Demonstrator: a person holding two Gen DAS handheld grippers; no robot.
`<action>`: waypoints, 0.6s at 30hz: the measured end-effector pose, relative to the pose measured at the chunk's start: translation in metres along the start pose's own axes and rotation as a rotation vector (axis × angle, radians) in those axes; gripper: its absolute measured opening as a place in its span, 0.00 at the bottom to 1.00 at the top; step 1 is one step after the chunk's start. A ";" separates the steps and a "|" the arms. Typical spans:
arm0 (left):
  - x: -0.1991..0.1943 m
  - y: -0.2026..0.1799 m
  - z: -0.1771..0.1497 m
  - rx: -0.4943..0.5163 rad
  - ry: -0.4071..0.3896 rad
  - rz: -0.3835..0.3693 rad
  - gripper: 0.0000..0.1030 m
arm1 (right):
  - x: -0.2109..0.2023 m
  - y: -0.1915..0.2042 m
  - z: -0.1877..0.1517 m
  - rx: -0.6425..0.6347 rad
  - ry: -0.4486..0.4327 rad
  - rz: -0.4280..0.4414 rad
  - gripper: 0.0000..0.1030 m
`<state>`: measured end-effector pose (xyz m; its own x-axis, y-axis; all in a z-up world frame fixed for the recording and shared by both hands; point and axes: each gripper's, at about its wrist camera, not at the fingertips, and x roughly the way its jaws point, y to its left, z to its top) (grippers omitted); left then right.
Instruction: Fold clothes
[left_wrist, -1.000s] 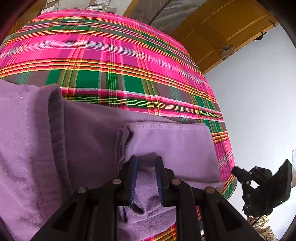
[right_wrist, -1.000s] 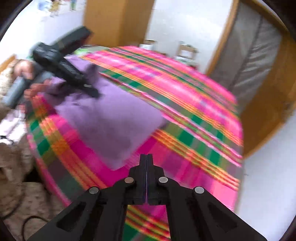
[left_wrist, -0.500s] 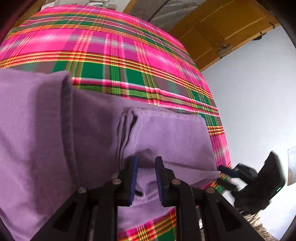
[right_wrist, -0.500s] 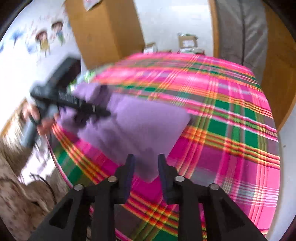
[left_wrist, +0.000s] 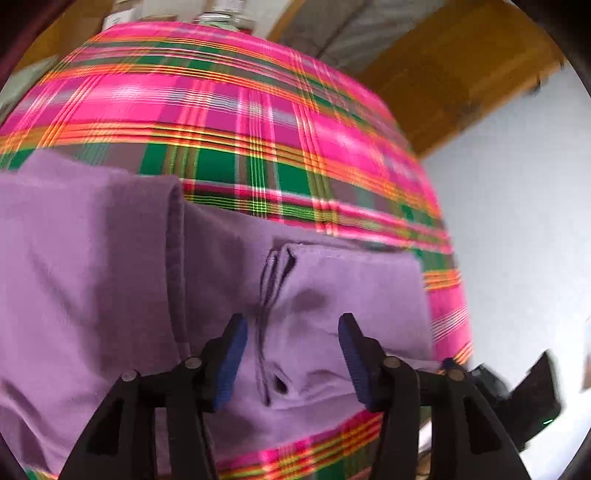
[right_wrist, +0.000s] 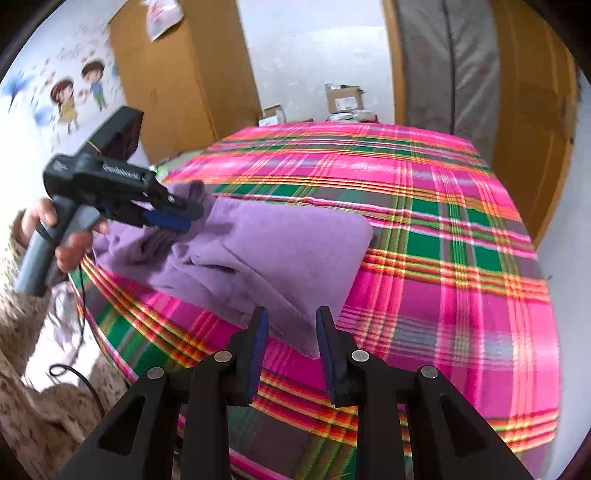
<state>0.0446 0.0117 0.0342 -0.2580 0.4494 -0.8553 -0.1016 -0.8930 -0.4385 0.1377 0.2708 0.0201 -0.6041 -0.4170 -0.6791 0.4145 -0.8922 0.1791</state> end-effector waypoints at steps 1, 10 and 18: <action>0.002 0.002 0.001 -0.009 0.012 0.012 0.51 | 0.000 0.000 -0.002 0.023 -0.004 0.010 0.27; 0.011 0.003 -0.009 -0.060 0.057 -0.060 0.52 | -0.005 0.003 -0.008 0.092 -0.048 0.016 0.28; 0.012 0.021 -0.007 -0.150 0.076 -0.127 0.12 | -0.007 0.002 -0.009 0.131 -0.066 0.024 0.28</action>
<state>0.0461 -0.0019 0.0129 -0.1785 0.5636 -0.8065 0.0166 -0.8178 -0.5752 0.1488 0.2732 0.0190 -0.6406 -0.4449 -0.6258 0.3394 -0.8952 0.2889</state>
